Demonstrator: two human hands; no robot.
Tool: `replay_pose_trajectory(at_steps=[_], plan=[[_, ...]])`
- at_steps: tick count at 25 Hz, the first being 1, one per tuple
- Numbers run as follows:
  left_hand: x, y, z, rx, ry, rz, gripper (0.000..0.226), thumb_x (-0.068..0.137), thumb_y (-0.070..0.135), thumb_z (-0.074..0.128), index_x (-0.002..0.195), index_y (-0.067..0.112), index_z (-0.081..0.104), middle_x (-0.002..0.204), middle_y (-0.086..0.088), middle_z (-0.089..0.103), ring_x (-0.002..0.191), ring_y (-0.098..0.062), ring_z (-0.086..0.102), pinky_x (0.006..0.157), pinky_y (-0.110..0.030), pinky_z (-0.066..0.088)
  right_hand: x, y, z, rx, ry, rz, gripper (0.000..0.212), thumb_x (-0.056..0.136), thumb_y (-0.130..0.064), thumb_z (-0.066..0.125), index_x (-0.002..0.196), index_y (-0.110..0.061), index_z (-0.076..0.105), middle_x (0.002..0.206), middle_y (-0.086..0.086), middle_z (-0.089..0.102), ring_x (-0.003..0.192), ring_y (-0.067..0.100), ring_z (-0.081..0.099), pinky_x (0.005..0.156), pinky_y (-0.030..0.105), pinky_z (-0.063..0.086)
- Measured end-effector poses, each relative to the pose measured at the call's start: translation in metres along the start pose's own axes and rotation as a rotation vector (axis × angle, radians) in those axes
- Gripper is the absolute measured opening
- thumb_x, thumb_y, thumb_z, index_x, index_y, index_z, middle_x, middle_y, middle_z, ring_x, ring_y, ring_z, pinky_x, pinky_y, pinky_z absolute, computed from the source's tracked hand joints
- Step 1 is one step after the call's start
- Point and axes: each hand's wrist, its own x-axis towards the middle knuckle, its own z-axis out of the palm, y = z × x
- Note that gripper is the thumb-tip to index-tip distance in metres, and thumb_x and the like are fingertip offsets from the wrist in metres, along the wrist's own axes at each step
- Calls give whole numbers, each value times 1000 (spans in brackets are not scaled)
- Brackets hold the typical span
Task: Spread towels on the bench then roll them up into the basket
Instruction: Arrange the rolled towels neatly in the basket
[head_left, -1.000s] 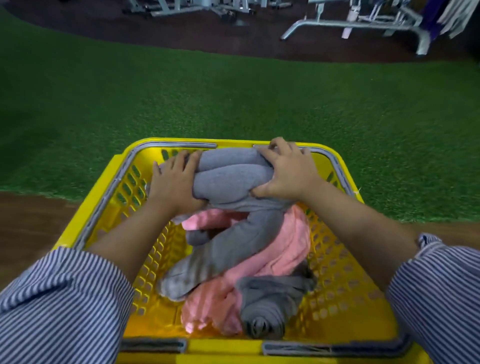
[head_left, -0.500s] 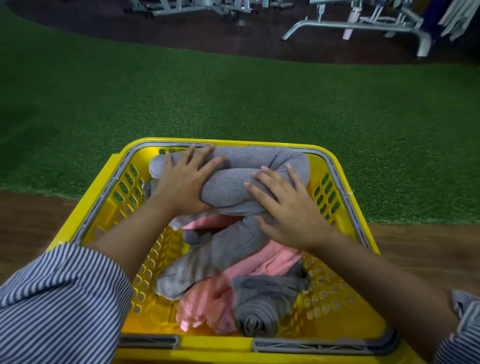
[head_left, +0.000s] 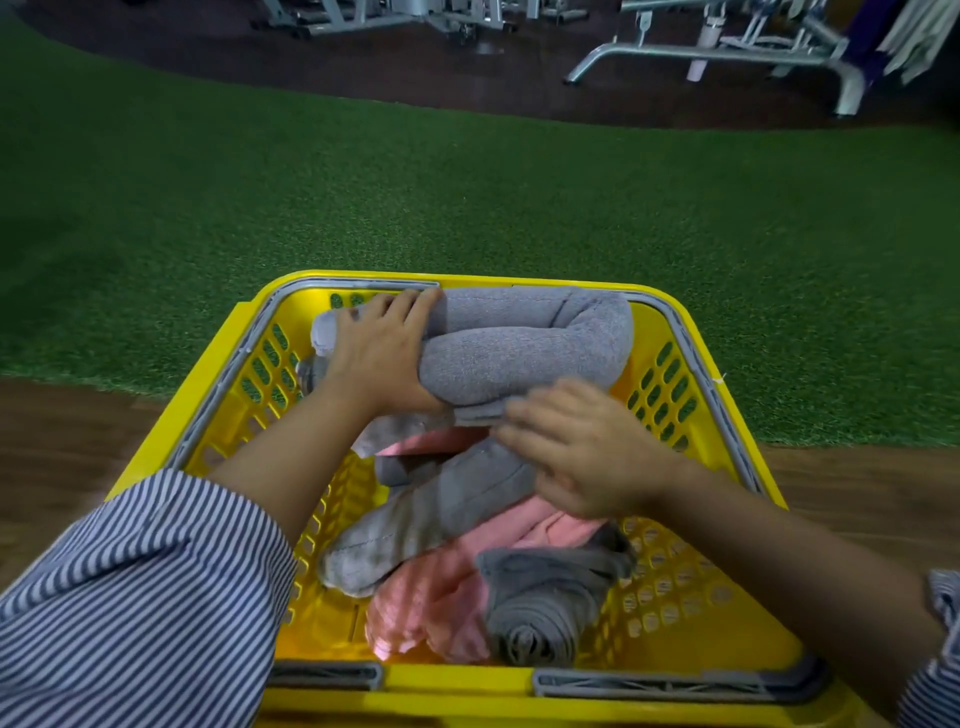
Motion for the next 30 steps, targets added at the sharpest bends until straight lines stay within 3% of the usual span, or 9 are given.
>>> replay_pose_trajectory(at_steps=[2,6,8,12,17,22,25,27,30], plan=[[0,3,4,-6,9,-7,127,41,79,62,148,20,27,139,-4,44,121,-30,42,90,-53,38,-13,-16,11,182,-294,-161,37,68,-19,58,105,-12,58,98,8,59,81,28,59,65,39,51],[-3,3,5,-70,-14,-29,128,45,73,74,150,23,20,144,-5,37,131,-28,34,103,-64,26,-27,-33,34,185,-1018,-129,88,70,-26,76,143,-20,28,132,12,41,102,35,56,74,41,47],[-3,4,3,-84,-24,-38,129,46,73,75,150,24,17,146,-4,34,133,-27,31,106,-62,24,-29,-36,43,154,-1103,-121,83,76,-29,73,145,-22,28,132,15,42,102,36,56,68,39,44],[-4,4,4,-75,-22,-57,130,47,73,73,151,22,15,147,-3,32,133,-27,30,104,-55,26,-17,-51,58,217,-839,-66,45,88,-44,56,111,-6,60,98,20,61,84,33,61,62,32,36],[-4,5,10,-79,-16,-57,128,47,73,71,150,22,17,147,-3,31,133,-27,29,105,-56,26,-16,-66,105,389,-1404,109,28,65,-33,76,88,-19,66,93,10,68,80,30,63,76,35,54],[-8,5,22,-103,68,-73,125,43,76,57,149,21,23,144,-6,37,131,-29,33,105,-55,23,-35,-62,98,139,-1084,-223,31,77,-37,65,91,-9,64,88,12,66,74,30,61,65,36,53],[-9,5,28,-129,87,-73,125,41,77,58,148,21,25,143,-8,38,132,-31,33,106,-57,21,-34,-64,90,116,-761,-335,72,52,-57,74,105,-11,56,101,10,61,84,27,59,60,31,49],[-9,5,28,-138,88,-78,126,41,75,60,148,21,25,145,-8,36,133,-31,32,108,-58,19,-35,-66,98,79,-791,-312,98,37,-65,73,117,-13,51,112,11,59,94,25,57,64,29,50],[-9,4,28,-158,84,-78,124,42,73,59,149,22,24,146,-8,35,134,-31,30,108,-58,18,-26,-71,107,-11,-872,-343,82,41,-61,71,111,-19,55,104,3,61,83,20,59,54,22,44]])
